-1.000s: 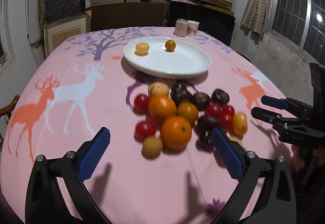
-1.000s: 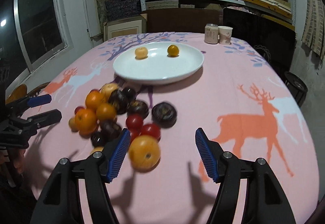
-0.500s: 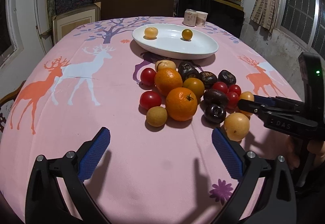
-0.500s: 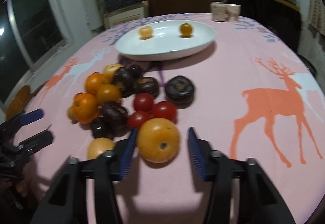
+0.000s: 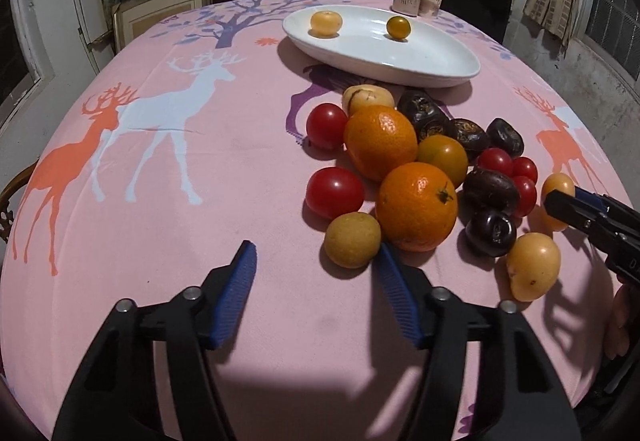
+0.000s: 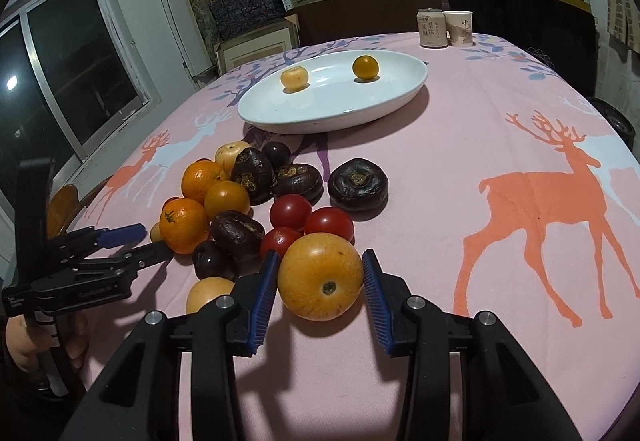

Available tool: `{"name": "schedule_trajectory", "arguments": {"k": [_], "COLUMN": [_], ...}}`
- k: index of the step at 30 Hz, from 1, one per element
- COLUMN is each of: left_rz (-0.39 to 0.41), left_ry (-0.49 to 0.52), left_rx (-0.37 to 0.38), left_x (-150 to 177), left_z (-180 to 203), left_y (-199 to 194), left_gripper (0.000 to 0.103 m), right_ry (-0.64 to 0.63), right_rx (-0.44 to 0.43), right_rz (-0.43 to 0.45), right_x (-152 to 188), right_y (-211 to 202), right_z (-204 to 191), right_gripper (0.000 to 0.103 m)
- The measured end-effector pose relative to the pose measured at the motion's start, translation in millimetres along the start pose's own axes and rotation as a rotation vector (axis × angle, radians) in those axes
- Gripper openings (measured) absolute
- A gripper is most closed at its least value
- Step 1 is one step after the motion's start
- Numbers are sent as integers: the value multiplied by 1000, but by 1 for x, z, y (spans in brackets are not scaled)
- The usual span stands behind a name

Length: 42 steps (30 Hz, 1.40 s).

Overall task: Organize fruits
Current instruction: 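Grasp the large orange-yellow fruit with the right tool while the left tool grasps a small brownish fruit, then carry both held fruits onto the white plate and open both tools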

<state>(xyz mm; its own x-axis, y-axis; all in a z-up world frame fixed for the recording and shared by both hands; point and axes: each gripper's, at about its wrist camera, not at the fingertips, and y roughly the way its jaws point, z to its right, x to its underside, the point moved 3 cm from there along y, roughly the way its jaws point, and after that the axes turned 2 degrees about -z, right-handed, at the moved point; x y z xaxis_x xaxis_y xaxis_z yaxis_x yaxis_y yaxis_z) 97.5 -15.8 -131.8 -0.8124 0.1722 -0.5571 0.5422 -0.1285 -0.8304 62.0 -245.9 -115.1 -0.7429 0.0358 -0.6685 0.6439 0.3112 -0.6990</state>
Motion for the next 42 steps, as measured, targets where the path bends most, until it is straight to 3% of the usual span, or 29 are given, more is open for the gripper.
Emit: {"name": "schedule_trajectory", "arguments": {"k": [5,8,14,21,33,38,42], "left_rz": [9,18,34,68,188,220,264], "left_ry": [26,40,38,38,17,32,52], "left_rx": [-4,30,75,71,75,93,90], "left_x": [-6,-7,-4,2,3,-16,-49], "left_z": [4,10,12,12,7,9,11], "left_y": [3,2,-2,-12,-50,-64,-73], "left_gripper": [51,26,26,26,26,26,26], "right_ry": [-2,0,8,12,17,44,10], "right_rx": [-1,-1,-5,-11,-42,-55,-55], "right_rz": [-2,-1,3,12,62,34,93], "right_x": [0,0,0,-1,-2,-9,-42], "right_y": [0,-1,-1,-2,-11,-19,-42], "right_z": [0,-1,0,1,2,4,-1], "right_gripper": [43,43,43,43,43,43,43]}}
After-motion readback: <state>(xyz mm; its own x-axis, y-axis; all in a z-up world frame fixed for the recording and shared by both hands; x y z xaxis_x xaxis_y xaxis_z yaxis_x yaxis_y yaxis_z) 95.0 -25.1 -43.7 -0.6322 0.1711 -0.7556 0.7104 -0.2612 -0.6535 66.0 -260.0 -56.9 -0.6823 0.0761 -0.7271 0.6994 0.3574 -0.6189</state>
